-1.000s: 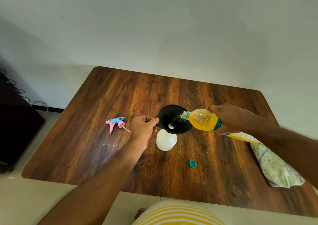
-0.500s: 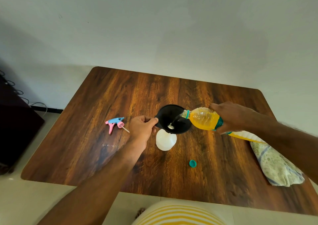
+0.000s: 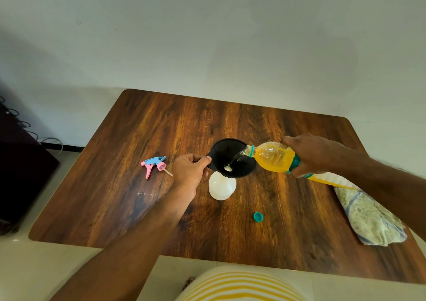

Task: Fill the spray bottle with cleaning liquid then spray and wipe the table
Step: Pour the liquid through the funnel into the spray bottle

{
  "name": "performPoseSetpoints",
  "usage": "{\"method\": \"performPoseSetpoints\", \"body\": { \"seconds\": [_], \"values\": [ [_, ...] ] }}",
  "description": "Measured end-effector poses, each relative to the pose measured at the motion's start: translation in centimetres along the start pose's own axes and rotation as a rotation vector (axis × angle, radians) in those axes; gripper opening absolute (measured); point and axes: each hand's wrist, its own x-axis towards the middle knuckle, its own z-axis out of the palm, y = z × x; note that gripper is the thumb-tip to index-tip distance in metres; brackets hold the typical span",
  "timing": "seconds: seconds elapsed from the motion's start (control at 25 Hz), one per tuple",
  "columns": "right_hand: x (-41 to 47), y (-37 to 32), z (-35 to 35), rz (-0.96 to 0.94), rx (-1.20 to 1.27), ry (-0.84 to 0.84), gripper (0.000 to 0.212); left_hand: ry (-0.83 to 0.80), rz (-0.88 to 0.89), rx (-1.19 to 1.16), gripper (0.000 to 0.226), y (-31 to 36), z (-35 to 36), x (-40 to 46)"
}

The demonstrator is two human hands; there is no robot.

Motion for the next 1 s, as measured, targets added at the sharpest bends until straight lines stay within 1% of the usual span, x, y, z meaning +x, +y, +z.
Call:
{"method": "performPoseSetpoints", "body": {
  "seconds": [0.48,0.88,1.0],
  "values": [
    [0.00,-0.05,0.10,0.007,-0.001,0.002,0.073,-0.006,0.004,-0.027,0.010,-0.07,-0.06,-0.09],
    [-0.42,-0.02,0.00,0.018,-0.013,0.006,0.079,-0.001,0.010,-0.032,0.009,-0.20,0.00,-0.02],
    [-0.48,0.01,-0.06,0.017,-0.006,-0.001,0.078,-0.004,0.013,-0.033,0.010,-0.20,-0.05,-0.04]
  ]
}}
